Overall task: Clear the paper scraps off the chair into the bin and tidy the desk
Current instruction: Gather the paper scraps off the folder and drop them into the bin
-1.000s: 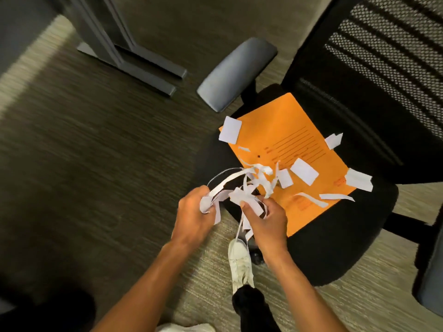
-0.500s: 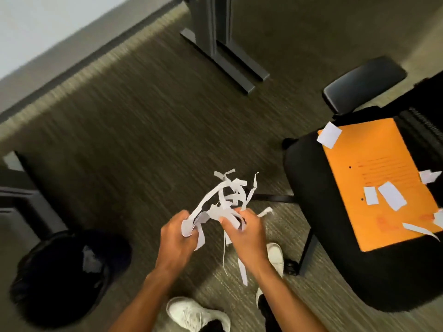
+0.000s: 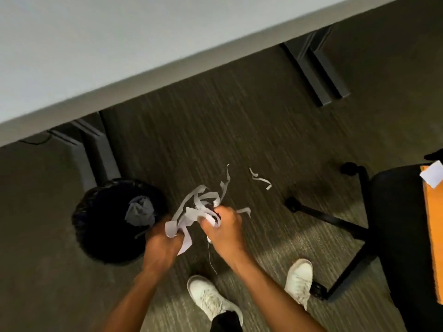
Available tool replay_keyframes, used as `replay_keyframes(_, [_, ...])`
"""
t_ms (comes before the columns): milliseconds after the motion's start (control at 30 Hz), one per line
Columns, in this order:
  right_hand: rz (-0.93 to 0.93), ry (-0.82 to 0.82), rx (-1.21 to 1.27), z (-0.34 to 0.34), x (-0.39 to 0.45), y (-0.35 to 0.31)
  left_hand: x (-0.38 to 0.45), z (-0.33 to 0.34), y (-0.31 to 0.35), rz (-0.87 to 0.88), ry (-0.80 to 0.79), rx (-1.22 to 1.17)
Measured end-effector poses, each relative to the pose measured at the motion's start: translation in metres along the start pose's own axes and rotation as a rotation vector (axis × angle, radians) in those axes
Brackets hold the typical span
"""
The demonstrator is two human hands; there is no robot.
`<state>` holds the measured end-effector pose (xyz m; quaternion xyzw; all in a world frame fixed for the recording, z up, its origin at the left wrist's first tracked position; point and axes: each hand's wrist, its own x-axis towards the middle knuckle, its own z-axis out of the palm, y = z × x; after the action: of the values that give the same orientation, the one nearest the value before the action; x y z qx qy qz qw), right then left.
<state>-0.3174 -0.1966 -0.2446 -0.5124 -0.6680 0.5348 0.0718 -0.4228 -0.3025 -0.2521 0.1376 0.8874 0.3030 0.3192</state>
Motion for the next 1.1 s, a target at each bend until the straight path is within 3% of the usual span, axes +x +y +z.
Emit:
replay_keyframes(167, [-0.052,-0.109,-0.001,0.061,-0.002,-0.035,0.017,-0.037,-0.049,-0.119,0.14,-0.16])
replay_keyframes(267, [-0.071,-0.119,-0.023,0.096,-0.004,-0.051,0.025,-0.059,-0.076,-0.128,0.192,-0.166])
replay_keyframes(467, [-0.135,-0.289,-0.081,0.158,-0.003,-0.072,0.048,-0.1,-0.108,-0.12,0.278,-0.065])
replay_keyframes(600, [-0.184,-0.355,-0.2,0.195,0.0,-0.078,0.061,-0.119,-0.117,-0.286,0.342,-0.204])
replay_keyframes(900, [-0.182,-0.361,-0.045,0.243,0.002,-0.095,0.073,-0.148,-0.134,-0.249,0.186,-0.522])
replay_keyframes(1100, [-0.198,-0.43,-0.078,0.258,0.016,-0.088,0.076,-0.157,-0.141,-0.285,0.058,-0.512])
